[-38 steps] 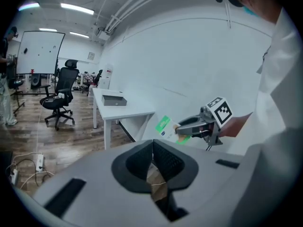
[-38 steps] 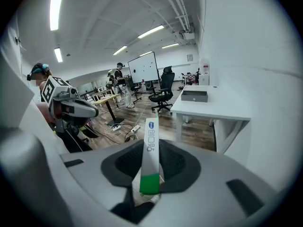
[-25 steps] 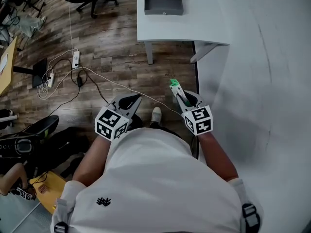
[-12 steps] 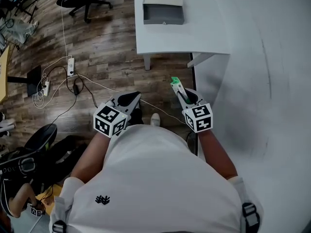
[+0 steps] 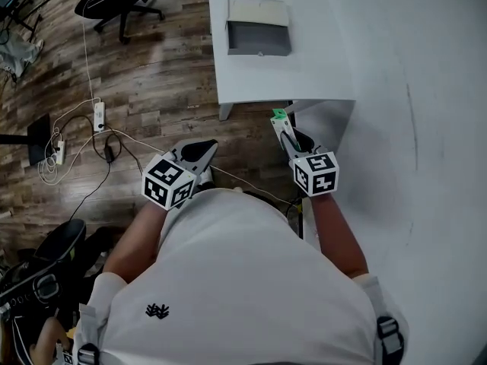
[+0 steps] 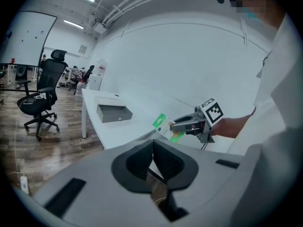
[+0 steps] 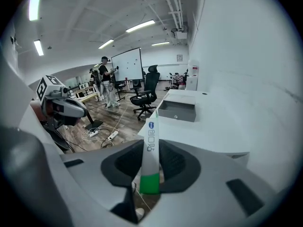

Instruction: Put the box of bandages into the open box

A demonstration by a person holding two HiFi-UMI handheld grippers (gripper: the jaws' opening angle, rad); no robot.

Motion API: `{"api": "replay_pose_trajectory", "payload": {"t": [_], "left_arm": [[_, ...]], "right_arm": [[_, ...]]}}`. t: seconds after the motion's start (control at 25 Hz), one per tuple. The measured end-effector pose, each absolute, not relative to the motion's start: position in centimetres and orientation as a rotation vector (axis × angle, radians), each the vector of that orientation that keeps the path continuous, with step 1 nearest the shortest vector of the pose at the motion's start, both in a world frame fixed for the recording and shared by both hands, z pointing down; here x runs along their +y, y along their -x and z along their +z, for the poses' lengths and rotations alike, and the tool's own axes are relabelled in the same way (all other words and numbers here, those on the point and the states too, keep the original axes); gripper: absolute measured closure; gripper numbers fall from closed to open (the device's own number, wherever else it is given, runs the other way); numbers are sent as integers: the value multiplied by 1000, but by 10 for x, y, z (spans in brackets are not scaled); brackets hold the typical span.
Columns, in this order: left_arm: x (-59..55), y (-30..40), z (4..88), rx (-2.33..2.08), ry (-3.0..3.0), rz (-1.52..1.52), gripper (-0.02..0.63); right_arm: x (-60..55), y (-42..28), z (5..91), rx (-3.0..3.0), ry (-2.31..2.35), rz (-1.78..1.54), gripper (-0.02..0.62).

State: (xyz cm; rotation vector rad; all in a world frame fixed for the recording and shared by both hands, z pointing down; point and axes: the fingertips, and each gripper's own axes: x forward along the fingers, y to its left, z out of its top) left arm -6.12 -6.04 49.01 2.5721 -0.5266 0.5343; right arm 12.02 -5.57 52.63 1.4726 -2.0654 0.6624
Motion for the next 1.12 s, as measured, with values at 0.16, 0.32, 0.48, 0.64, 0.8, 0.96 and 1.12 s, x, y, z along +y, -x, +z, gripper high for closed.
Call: {"api": "replay_pose_trajectory", "payload": {"t": [0.16, 0.32, 0.48, 0.64, 0.8, 0.96, 1.12], "left_arm": [[-78, 77, 487, -525, -2575, 513, 598], [-106, 95, 488, -569, -2544, 508, 598], [-120, 98, 484, -634, -2533, 492, 598], [-140, 97, 483, -747, -2494, 481, 598], [-160, 96, 476, -858, -2447, 457, 598], [-176, 96, 465, -952, -2420, 436, 597], [-192, 95, 461, -1046, -2379, 422, 598]], "right_arm": [[-91, -118, 515, -2061, -1488, 657, 503], [-141, -114, 509, -2074, -1480, 649, 503], [-178, -122, 506, -2098, -1436, 611, 503], [-223, -134, 510, -2128, -1380, 588, 503], [-267, -139, 509, -2163, -1304, 558, 503], [-306, -138, 510, -2190, -1223, 522, 503], [-341, -140, 522, -2203, -1154, 494, 503]]}}
